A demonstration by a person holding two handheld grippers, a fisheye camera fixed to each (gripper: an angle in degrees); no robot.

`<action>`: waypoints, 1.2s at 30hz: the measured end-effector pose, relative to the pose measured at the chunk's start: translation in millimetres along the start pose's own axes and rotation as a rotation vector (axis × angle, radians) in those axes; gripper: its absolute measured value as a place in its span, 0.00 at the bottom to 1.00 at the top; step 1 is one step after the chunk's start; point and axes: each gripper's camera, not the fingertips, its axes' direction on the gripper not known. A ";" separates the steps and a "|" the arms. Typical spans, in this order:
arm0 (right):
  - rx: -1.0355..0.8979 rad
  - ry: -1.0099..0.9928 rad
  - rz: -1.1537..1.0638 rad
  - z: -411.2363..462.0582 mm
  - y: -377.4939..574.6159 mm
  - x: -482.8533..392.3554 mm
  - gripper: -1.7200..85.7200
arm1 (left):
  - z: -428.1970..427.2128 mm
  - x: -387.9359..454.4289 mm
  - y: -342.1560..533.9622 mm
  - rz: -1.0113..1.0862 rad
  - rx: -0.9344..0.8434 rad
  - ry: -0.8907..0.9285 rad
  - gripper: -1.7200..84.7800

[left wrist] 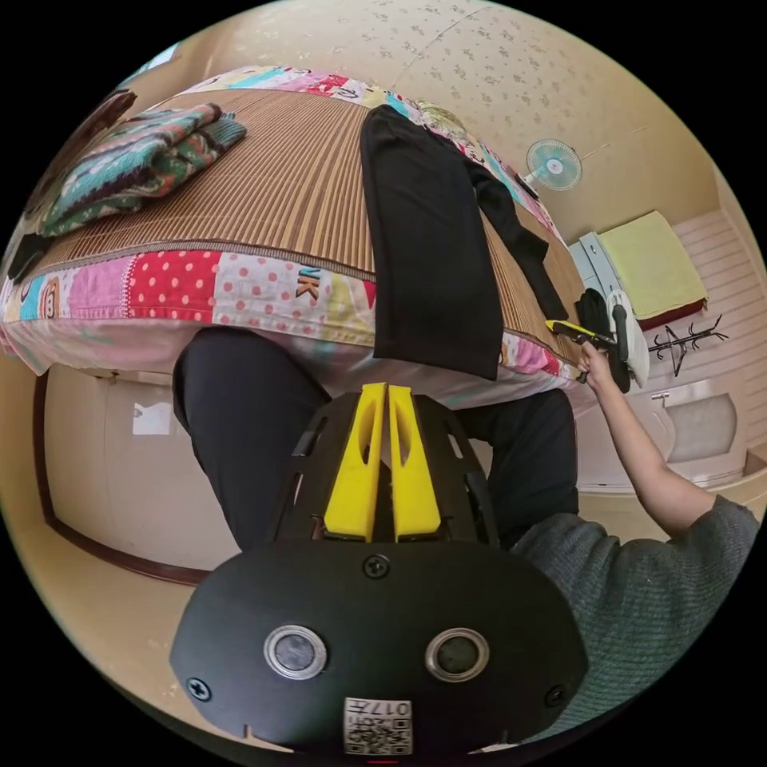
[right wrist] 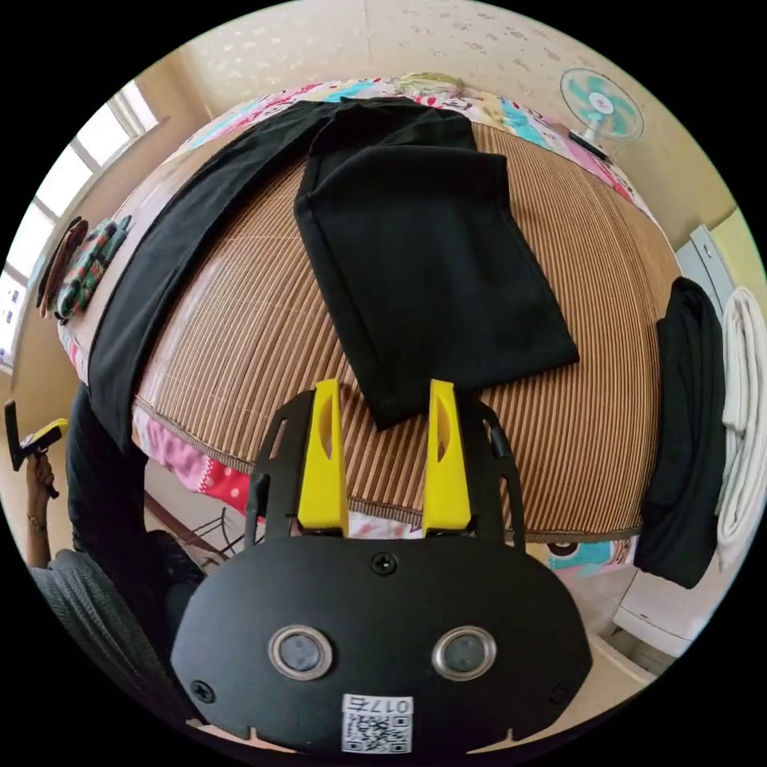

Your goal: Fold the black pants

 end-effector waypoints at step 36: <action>0.161 -0.755 0.317 -77.1 197.9 16.3 0.08 | 8.6 31.7 -106.6 -0.159 -0.038 -0.068 0.18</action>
